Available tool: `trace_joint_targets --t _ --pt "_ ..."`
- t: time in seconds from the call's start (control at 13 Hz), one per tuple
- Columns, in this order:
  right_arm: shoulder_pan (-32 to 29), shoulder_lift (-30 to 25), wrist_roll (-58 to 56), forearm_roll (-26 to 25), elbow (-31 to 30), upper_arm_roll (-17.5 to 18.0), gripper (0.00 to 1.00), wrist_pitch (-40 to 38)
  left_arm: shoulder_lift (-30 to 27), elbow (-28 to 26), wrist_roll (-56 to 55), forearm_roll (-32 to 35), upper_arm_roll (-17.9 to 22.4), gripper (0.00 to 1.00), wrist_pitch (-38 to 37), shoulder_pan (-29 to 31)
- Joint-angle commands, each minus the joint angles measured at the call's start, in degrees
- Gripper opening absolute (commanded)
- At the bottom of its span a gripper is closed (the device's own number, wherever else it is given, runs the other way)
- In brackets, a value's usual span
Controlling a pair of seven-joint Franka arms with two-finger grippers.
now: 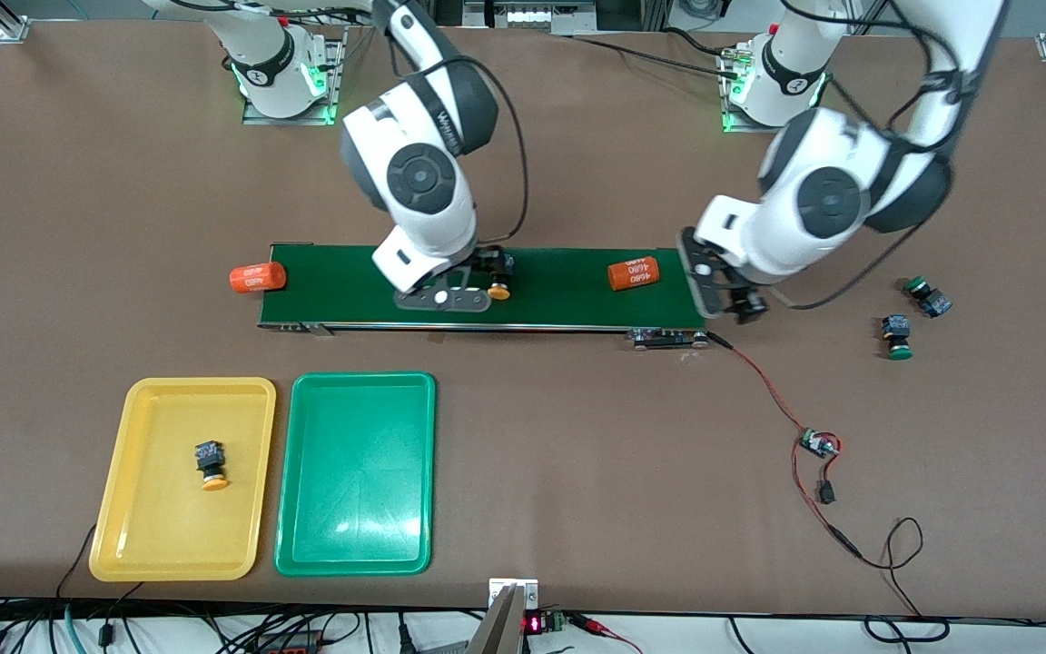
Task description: Sort buttons by color to trays
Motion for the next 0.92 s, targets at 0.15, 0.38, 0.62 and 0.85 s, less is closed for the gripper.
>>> trace_joint_targets --t 0.15,0.38,0.62,0.85 --pt "3.8 2.9 3.6 1.7 -3.2 -0.5 1.00 5.1 -3.3 -1.2 -19.3 -2.4 10.0 1.00 -2.7 -0.1" --pt "4.2 5.9 5.4 1.7 -3.7 -0.5 1.00 8.3 -3.1 -1.0 -36.1 -2.1 15.3 1.00 -2.6 0.0" --pt "4.1 7.8 5.5 1.7 -3.7 -0.5 0.67 10.0 -0.3 -1.1 -38.5 -2.1 22.6 1.00 2.4 -0.2" --pt "3.4 7.5 5.9 1.7 -3.7 -0.7 0.11 8.9 5.2 -1.6 -38.4 -1.6 27.1 1.00 12.2 0.1"
